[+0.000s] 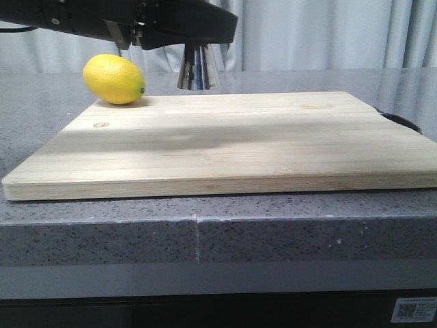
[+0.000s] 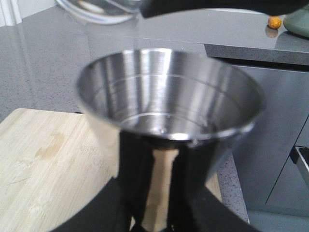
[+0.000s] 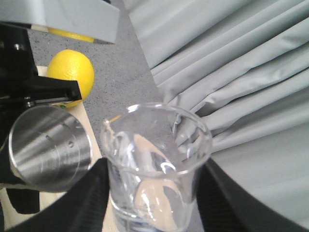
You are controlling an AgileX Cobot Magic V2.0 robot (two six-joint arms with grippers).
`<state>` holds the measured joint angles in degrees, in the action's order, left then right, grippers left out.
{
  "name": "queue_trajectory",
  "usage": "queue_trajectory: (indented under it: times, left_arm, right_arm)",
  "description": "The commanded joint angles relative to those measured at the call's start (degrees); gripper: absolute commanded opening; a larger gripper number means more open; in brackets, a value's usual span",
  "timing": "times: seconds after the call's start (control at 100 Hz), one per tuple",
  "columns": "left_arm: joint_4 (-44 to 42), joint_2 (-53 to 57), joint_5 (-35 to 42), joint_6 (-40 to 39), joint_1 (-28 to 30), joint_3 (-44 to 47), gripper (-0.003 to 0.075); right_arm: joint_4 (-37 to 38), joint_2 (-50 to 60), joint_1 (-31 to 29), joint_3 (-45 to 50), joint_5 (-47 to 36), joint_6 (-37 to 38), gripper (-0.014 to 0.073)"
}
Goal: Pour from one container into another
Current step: 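Tilt the glass beaker toward the jigger's cup with the right gripper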
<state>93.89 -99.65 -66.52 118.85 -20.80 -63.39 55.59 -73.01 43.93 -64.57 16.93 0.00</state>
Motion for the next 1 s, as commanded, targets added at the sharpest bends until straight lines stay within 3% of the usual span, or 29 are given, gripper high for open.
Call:
queue_trajectory:
  times: [0.0,0.99]
  left_arm:
    - [4.20,2.28,-5.88,-0.28,-0.57,-1.67,-0.0019]
    - [4.72,2.28,-3.31,-0.28,-0.57,-1.67,-0.0019]
  right_arm:
    - [2.04,1.48,-0.02,-2.18,-1.91,0.00,0.0206]
    - [2.93,1.48,-0.02,-2.18,-1.91,0.00,0.0206]
